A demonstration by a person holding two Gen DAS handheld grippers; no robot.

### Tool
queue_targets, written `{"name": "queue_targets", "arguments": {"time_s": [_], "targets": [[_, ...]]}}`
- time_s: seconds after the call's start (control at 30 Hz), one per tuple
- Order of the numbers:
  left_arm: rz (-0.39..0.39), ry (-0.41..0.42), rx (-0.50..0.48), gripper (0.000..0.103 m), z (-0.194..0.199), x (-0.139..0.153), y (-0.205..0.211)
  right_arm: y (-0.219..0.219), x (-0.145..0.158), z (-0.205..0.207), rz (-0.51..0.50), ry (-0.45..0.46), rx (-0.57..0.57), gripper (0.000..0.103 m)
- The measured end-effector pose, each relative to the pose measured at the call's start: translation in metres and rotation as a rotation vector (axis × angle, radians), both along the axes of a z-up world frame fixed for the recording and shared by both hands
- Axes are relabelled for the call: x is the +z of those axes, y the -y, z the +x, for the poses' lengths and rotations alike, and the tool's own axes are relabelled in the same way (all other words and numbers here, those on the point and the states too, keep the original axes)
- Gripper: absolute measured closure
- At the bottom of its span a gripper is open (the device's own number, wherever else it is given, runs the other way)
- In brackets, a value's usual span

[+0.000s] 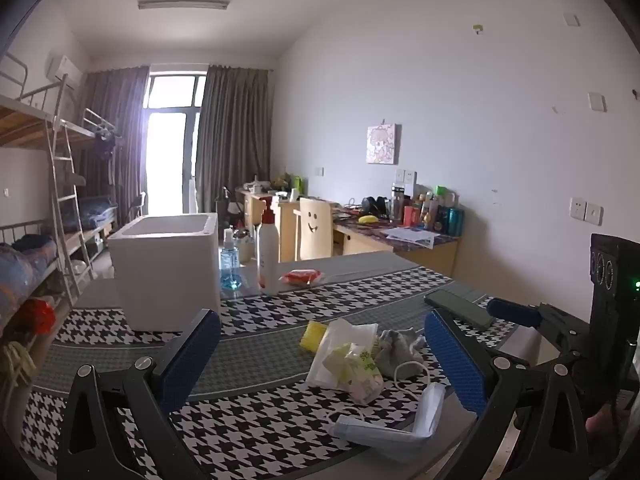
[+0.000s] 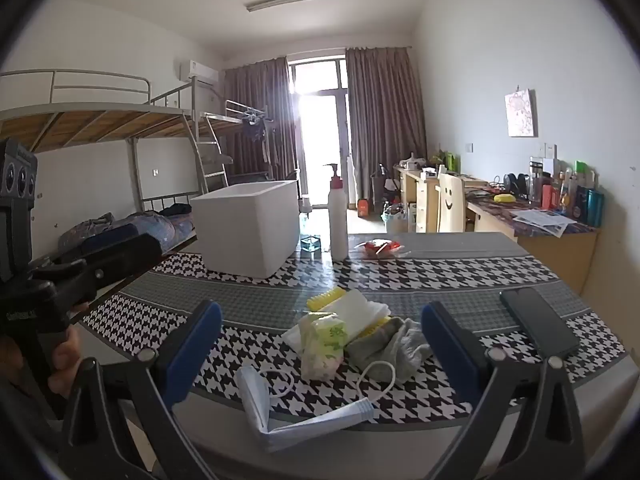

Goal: Organize soft objects

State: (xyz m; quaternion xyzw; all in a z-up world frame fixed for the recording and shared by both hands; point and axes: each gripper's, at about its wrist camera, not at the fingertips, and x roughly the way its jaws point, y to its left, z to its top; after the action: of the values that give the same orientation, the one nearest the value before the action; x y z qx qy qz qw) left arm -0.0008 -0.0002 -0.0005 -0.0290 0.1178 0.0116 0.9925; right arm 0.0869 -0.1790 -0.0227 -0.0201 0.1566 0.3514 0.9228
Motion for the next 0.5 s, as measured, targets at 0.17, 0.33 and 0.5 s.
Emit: {"name": "queue_targets", "arguments": {"time_s": [0.17, 0.33, 0.5], "targets": [[-0.006, -0.016, 0.016, 0.001, -0.0004, -0.0015, 0.0015, -0.0004, 0.0001, -0.0007, 0.000, 0.003, 0.001, 0.002], [-0.019, -0.018, -0.014, 0.001, 0.0023, -0.0014, 0.0003, 0.0014, -0.0002, 0.0008, 0.001, 0.002, -0.001, 0.002], [-0.012, -0.015, -0.019, 0.001, -0.0015, -0.0002, 0.0022, -0.0004, 0.0004, -0.0025, -0.005, 0.006, -0.003, 0.002]]}}
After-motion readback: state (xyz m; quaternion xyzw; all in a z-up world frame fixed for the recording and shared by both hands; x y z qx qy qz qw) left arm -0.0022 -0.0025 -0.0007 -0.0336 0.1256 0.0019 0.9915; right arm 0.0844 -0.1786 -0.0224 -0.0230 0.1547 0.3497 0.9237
